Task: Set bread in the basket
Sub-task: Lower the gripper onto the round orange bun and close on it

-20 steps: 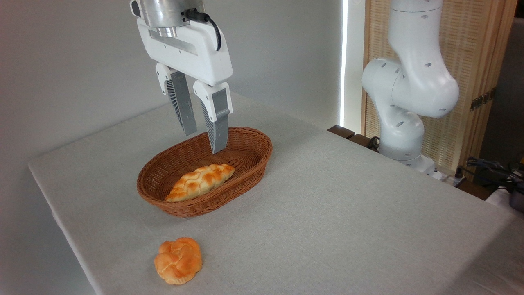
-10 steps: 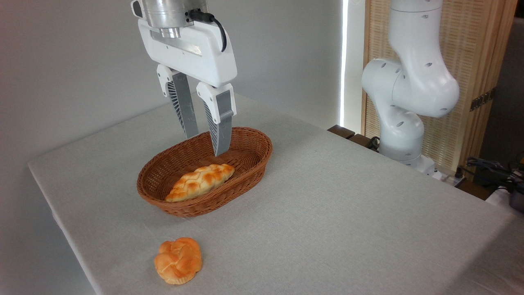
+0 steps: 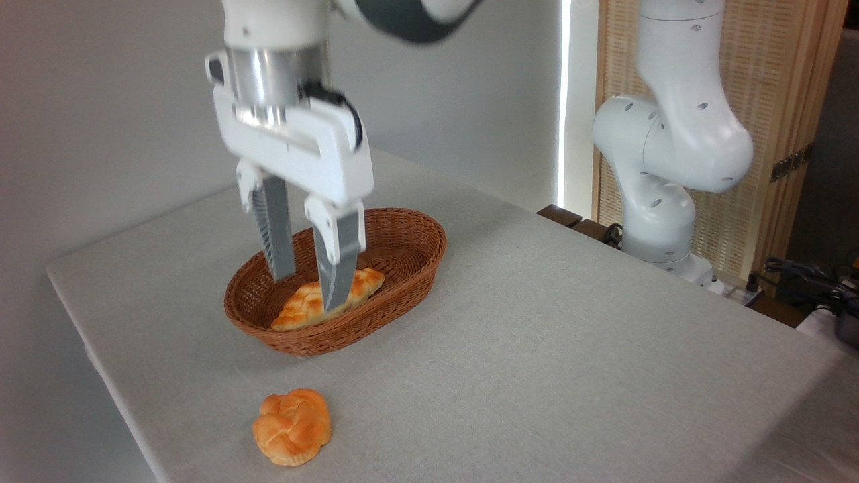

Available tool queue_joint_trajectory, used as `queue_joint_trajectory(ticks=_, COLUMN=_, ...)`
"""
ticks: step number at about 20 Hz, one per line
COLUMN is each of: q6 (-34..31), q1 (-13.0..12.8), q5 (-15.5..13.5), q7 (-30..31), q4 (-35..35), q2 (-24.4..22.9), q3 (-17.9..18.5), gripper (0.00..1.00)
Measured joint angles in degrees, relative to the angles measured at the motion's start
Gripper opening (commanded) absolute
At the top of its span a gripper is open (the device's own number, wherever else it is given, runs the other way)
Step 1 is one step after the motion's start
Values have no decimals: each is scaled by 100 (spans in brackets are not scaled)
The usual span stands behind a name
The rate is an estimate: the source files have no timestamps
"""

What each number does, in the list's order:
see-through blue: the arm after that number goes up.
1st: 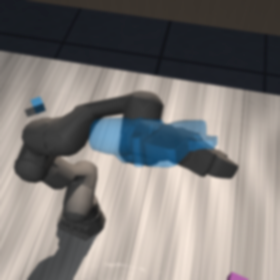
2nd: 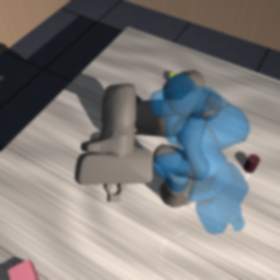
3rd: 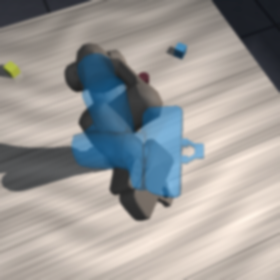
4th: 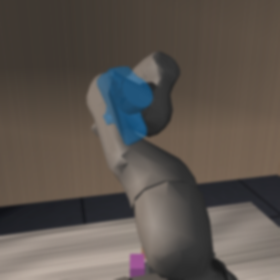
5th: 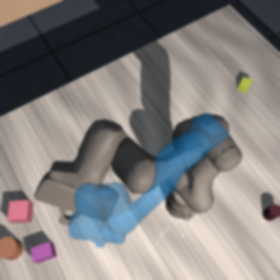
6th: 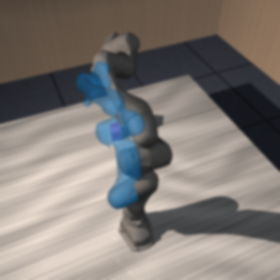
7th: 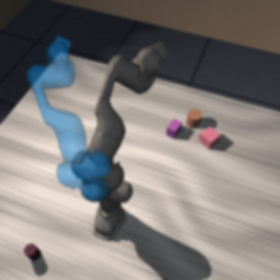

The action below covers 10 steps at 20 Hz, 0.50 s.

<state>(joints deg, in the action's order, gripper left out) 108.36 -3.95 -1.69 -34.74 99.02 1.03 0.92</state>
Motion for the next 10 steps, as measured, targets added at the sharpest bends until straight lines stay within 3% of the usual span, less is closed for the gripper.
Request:
queue_joint_trajectory(ticks=3, q6=948, q1=-2, q5=-23, q7=670, q4=674, q2=79, q3=-112, gripper=100)
queue_joint_trajectory(ticks=7, q6=1906, q1=0, q5=-16, q7=806, q4=1281, q2=167, q3=-173, gripper=100)
queue_joint_trajectory(ticks=8, q6=2042, q1=6, q5=37, q7=805, q4=1322, q2=177, q3=-173, gripper=100)
queue_joint_trajectory(ticks=10, q6=2214, q1=18, q5=415, q7=805, q4=1349, q2=198, q3=-172, gripper=100)
